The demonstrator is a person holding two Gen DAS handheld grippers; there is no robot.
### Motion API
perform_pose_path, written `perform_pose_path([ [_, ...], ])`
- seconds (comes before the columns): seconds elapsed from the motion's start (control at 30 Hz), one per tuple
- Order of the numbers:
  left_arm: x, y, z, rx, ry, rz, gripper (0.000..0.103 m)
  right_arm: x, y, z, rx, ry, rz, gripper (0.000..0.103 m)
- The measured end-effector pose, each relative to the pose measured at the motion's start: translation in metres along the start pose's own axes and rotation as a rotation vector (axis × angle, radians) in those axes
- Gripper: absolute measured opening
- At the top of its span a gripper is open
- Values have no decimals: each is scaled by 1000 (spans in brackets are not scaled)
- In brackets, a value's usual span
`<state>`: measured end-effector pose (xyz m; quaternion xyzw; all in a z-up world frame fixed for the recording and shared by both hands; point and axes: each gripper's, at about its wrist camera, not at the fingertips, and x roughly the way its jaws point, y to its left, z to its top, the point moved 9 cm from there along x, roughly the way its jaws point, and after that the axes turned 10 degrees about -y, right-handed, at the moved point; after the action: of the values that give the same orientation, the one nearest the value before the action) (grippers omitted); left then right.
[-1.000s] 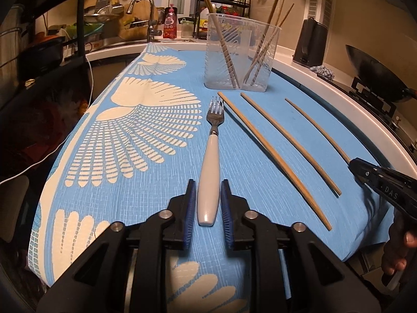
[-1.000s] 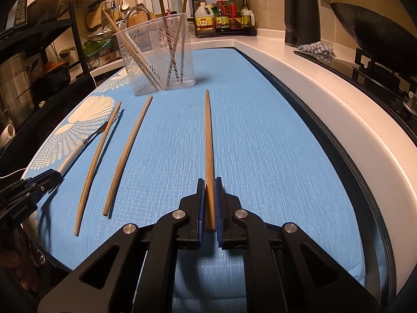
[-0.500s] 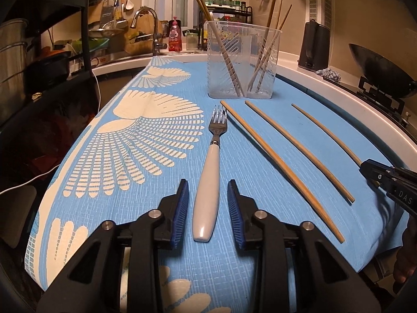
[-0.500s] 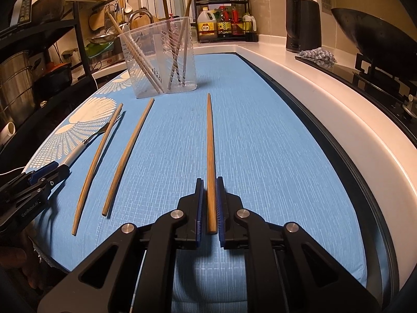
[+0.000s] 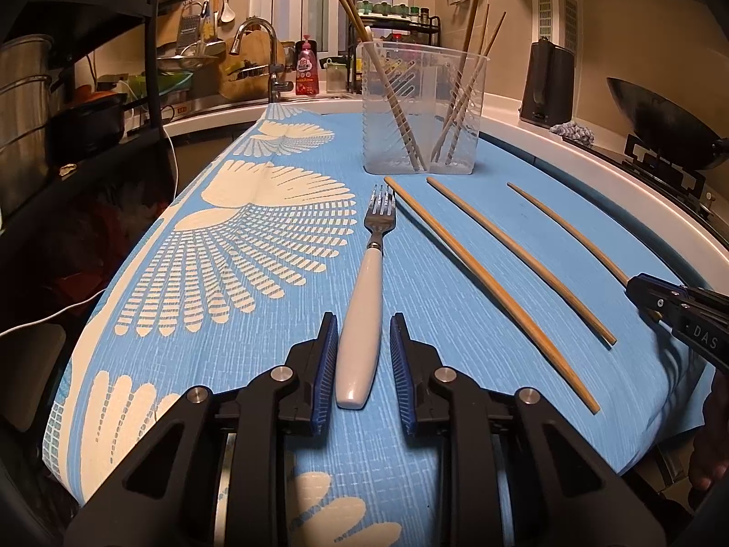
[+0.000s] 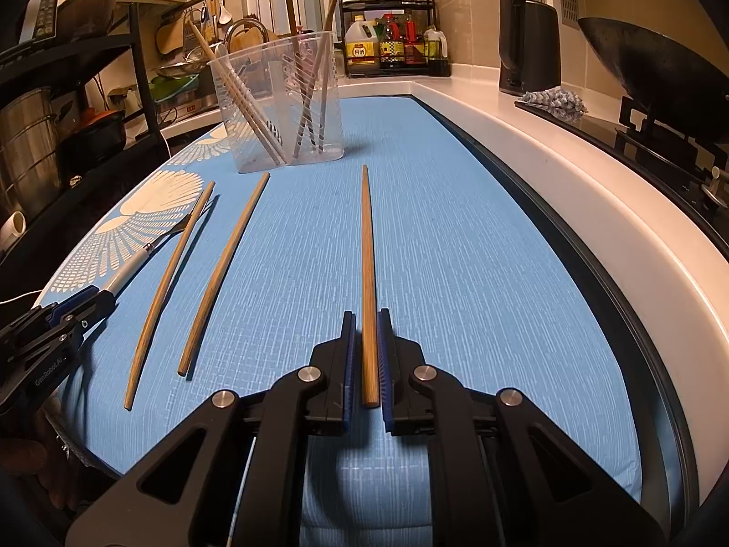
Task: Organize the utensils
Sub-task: 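Lower the left tool around the white-handled fork while the right tool grasps a chopstick, then close the left tool on the fork and lift it while the right tool lifts its chopstick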
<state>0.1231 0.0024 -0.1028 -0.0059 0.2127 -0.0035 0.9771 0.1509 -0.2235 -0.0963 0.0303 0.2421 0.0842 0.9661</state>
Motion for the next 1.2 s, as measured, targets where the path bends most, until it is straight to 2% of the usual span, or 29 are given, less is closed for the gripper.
perform_pose_path([
  [0.3, 0, 0, 0, -1, -2, 0, 24, 0, 1, 0, -3, -1, -1, 11],
  [0.7, -4, -1, 0, -4, -47, 4, 24, 1, 1, 1, -13, -4, -7, 10],
  [0.73, -4, 0, 0, -7, -45, 3, 19, 2, 1, 2, -15, -3, -8, 8],
  [0.83, -4, 1, 3, -8, -34, -5, 18, 3, 0, 3, -7, 9, -7, 7],
  [1.2, -33, 6, 69, 34, -157, -27, 17, -35, 10, 67, -36, -116, 17, 7],
])
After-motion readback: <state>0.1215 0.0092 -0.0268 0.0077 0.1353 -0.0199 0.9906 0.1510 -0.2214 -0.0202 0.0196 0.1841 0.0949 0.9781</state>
